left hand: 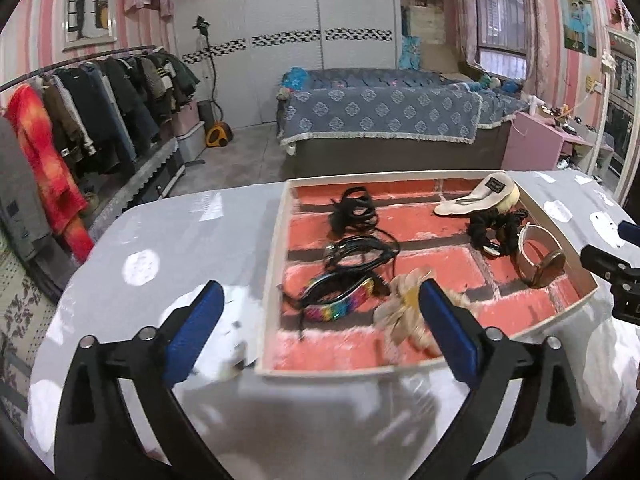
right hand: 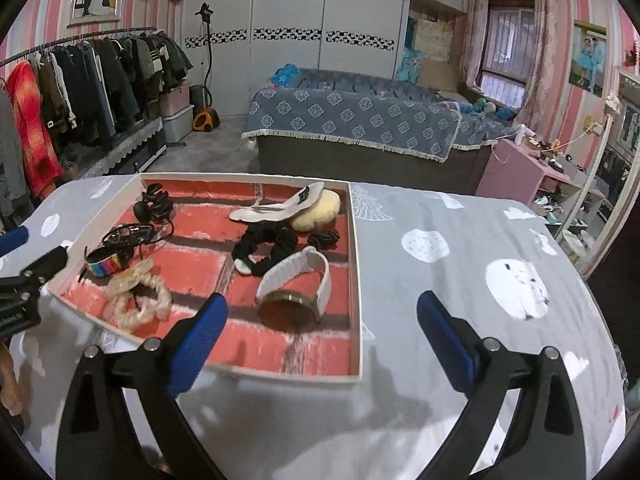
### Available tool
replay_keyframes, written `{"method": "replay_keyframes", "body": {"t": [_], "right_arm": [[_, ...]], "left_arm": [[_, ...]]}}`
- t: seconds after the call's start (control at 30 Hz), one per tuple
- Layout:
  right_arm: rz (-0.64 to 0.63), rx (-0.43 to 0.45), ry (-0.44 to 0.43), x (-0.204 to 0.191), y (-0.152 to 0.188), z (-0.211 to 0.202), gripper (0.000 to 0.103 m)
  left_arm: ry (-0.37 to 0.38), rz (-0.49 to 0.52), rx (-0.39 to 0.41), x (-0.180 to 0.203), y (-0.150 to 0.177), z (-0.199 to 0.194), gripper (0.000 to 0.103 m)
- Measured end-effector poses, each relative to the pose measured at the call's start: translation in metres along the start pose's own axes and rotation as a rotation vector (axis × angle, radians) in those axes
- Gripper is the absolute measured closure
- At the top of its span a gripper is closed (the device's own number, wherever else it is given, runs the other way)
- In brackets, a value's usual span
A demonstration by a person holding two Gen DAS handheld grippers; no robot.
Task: Organize jewelry
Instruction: 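Withdraw both tools from the tray toward the orange scrunchie and bead bracelet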
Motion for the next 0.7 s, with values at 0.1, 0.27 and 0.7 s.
{"method": "replay_keyframes", "body": {"t": [0.1, 0.27, 0.7], "right_arm": [[0.011, 0.000, -0.006, -0.001, 0.009, -0.014, 0.009], [0.025, -0.029, 0.001, -0.001, 0.030, -0.032, 0.009], [0.048, -0.127, 0.002, -0.023, 0.094, -0.061, 0.009]], "left_arm": [[-0.002, -0.013, 0.003, -0.012, 0.008, -0.019, 0.005], [-0.031, -0.011, -0.017, -0.030, 0.025, -0.040, 0.005], [-0.081, -0.025, -0.092, -0.084, 0.091, -0.063, 0.005]]}}
Point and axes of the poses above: each gripper's, at about its wrist camera, not at the fingertips, and z roughly the way its jaws point, x to its right, y to its underside, the point moved 3 cm from there along z, roughly the way its jaws point, and after that the axes turned 4 degrees about x, right-handed, at the moved point
